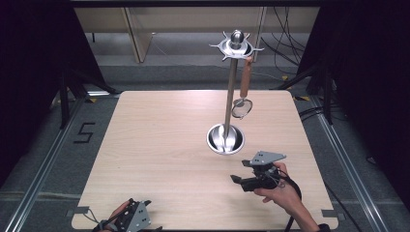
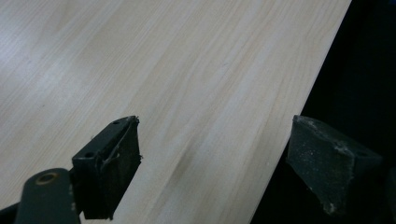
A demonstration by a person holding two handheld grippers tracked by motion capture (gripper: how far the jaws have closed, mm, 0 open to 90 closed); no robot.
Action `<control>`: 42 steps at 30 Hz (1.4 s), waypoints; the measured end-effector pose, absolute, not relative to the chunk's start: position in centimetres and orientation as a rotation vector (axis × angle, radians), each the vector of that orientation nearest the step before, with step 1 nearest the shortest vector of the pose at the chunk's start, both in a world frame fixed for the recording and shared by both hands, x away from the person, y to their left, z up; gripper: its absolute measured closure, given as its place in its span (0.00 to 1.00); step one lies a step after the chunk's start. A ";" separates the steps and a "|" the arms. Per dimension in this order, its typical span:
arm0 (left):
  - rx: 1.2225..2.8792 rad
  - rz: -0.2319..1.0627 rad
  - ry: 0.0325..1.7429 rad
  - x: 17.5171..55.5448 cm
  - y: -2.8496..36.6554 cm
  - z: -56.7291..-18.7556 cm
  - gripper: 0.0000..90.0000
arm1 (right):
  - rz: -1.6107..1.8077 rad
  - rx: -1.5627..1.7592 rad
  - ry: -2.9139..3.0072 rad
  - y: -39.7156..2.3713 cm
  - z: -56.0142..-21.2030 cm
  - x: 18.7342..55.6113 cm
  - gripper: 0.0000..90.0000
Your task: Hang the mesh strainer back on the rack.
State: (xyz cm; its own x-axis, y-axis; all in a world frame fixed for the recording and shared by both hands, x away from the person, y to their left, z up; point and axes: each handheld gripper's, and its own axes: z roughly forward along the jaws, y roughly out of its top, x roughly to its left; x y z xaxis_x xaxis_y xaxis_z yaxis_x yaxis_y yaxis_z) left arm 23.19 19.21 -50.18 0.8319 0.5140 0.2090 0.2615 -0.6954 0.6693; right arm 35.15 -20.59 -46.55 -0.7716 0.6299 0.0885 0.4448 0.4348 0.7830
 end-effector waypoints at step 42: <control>2.359 0.500 0.564 23.2 19.2 -50.2 0.18 | 1.160 0.880 2.539 -20.6 -48.4 32.2 0.32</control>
State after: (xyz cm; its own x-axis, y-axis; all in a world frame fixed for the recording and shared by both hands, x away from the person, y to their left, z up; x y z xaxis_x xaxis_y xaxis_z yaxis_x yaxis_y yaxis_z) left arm 23.17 19.17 -50.22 0.8343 0.5123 0.2034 0.2632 -0.6945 0.6696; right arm 32.16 -20.57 -48.38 -0.7983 0.6001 0.0509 0.4313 0.5106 0.7438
